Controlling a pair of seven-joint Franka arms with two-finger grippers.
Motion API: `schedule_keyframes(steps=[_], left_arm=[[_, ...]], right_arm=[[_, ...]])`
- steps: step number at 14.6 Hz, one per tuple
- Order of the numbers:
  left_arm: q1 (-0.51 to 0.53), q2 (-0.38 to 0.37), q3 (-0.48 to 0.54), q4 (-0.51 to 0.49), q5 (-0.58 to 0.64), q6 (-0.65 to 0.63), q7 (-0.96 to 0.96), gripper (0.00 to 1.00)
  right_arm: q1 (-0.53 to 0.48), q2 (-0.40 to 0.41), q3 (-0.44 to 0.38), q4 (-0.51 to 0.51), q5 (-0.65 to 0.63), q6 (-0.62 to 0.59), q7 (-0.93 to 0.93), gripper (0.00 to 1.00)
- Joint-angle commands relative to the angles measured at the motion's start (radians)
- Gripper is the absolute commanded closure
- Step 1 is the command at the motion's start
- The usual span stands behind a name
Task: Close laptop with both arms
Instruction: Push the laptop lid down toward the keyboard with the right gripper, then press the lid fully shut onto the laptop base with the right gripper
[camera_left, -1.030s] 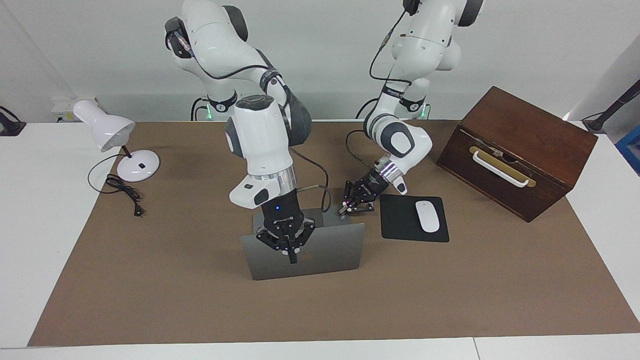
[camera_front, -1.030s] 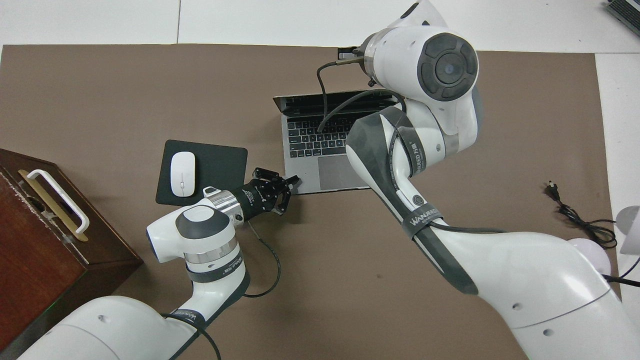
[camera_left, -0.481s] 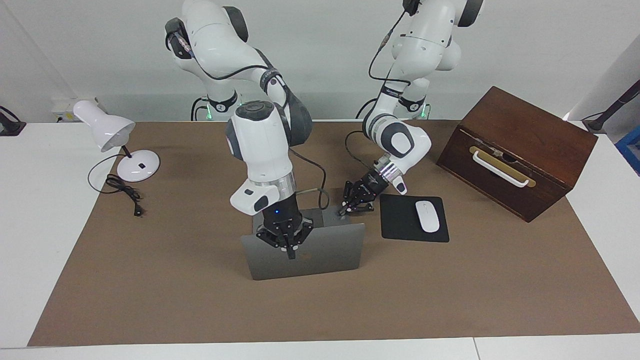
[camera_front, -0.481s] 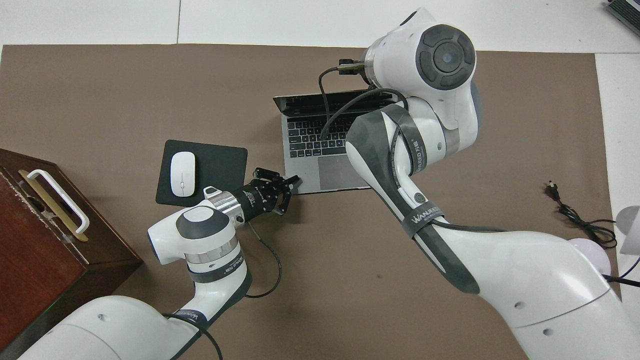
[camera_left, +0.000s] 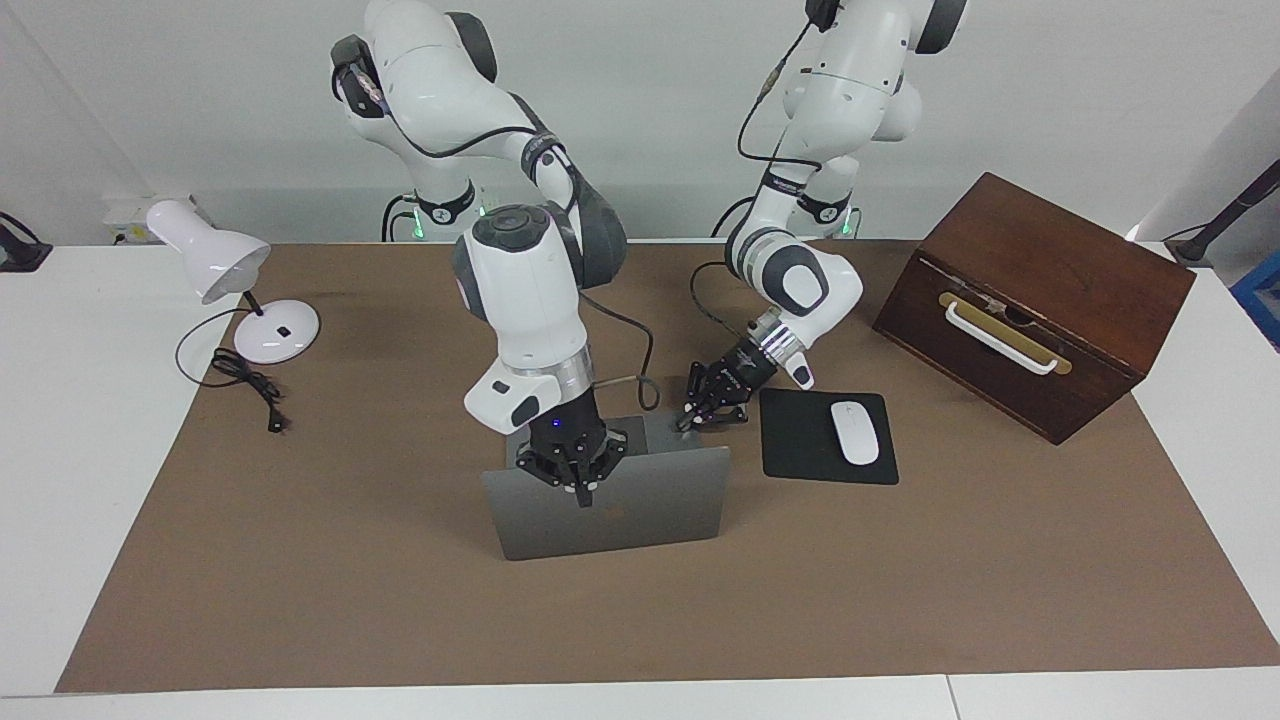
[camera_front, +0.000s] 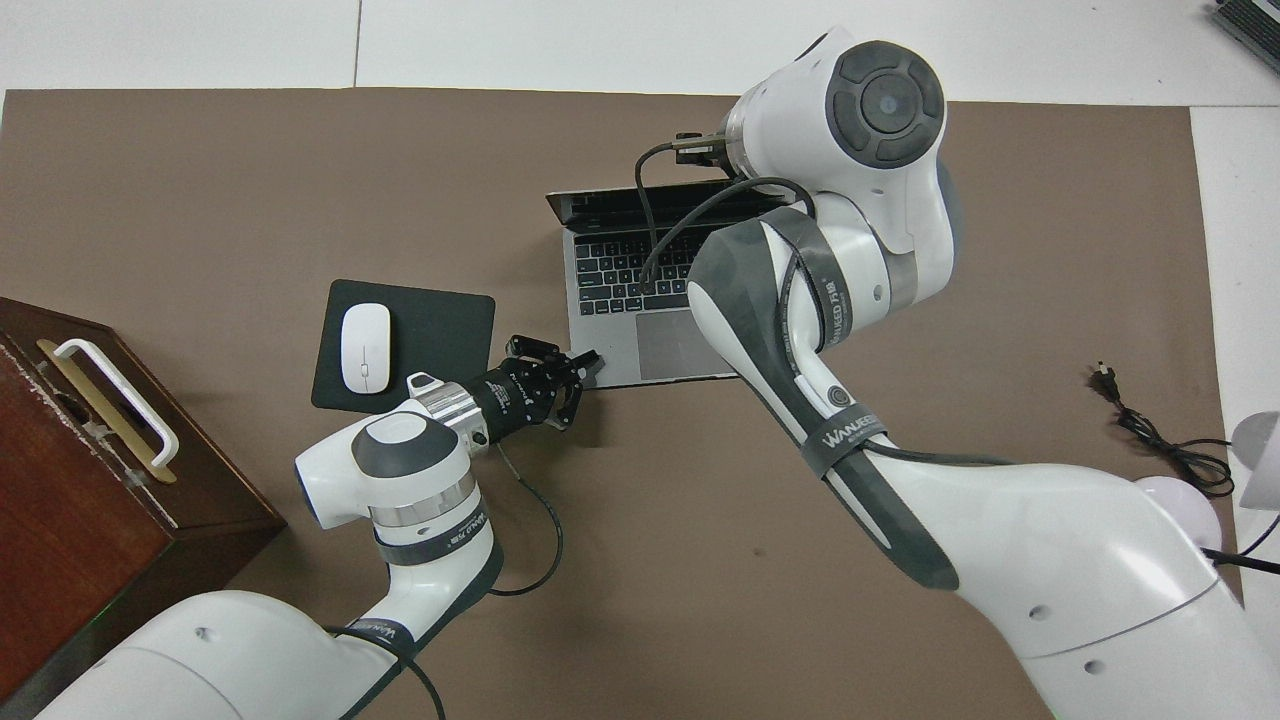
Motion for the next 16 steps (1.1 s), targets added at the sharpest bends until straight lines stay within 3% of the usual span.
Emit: schedule_keyframes(steps=[1, 7, 16], left_arm=[[0.001, 0.044, 0.006, 0.015, -0.023, -0.027, 0.033, 1.00], [0.002, 0.047, 0.006, 0.015, -0.025, -0.029, 0.033, 1.00], [0.002, 0.047, 0.006, 0.017, -0.025, -0.027, 0.033, 1.00]], right_arm=[[-0.004, 0.001, 0.009, -0.015, 0.011, -0.018, 0.019, 1.00], [0.014, 0.000, 0.011, -0.017, 0.023, -0.089, 0.042, 1.00], [0.021, 0.001, 0.012, -0.067, 0.027, -0.090, 0.102, 1.00]])
